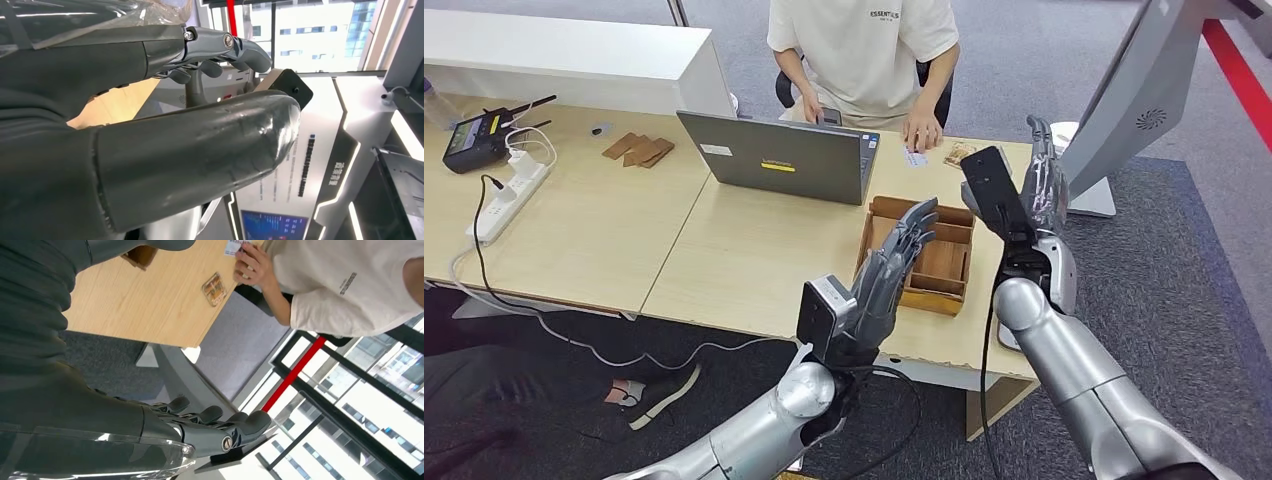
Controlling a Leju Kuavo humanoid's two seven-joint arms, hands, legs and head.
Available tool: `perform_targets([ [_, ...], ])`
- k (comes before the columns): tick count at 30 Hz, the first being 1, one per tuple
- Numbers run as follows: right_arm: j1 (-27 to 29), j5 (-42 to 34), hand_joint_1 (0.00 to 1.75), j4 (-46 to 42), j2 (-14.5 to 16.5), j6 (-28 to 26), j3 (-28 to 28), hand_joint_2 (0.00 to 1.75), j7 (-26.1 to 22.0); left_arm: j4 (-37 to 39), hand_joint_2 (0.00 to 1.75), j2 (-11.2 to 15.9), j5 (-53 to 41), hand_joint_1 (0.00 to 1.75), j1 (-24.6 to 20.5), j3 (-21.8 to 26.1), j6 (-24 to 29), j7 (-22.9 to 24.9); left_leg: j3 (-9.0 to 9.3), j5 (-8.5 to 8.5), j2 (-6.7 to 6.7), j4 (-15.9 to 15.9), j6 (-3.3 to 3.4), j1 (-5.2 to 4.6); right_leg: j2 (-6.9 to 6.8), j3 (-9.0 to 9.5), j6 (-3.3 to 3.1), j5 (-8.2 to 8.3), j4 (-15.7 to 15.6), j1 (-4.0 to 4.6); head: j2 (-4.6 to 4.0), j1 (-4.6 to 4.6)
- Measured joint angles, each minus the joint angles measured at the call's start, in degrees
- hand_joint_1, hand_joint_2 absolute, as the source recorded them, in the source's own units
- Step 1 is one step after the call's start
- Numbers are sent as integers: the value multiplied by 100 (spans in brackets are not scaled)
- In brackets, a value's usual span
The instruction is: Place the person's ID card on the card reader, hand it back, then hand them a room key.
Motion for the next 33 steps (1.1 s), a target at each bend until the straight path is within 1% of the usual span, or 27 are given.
perform_targets([
  [5,446,361,0,-443,-102,321,73,175,-119,-33,0,33,-40,0,-1,32,133,-26,0,0,-1,1,0,-1,-1,1,0,0,0,-1,0,1],
  [9,815,579,0,-653,-211,434,122,175,-156,-84,0,82,-28,0,-2,33,207,-31,0,0,1,1,0,-3,0,1,1,1,0,-2,0,0],
  [17,1341,1050,0,-960,-369,479,197,175,59,-205,0,148,44,0,-5,21,320,-13,0,0,1,1,0,-1,1,1,0,0,0,-2,0,0],
  [23,1506,1576,0,-999,-402,530,279,175,259,-292,0,174,131,0,-7,2,392,-16,1,0,0,0,0,-1,1,1,0,1,0,-1,0,0],
  [33,1644,1915,0,-983,-398,724,473,175,475,-369,0,191,181,0,-8,-34,412,-17,0,0,0,0,0,-2,1,1,0,0,0,-2,0,0],
])
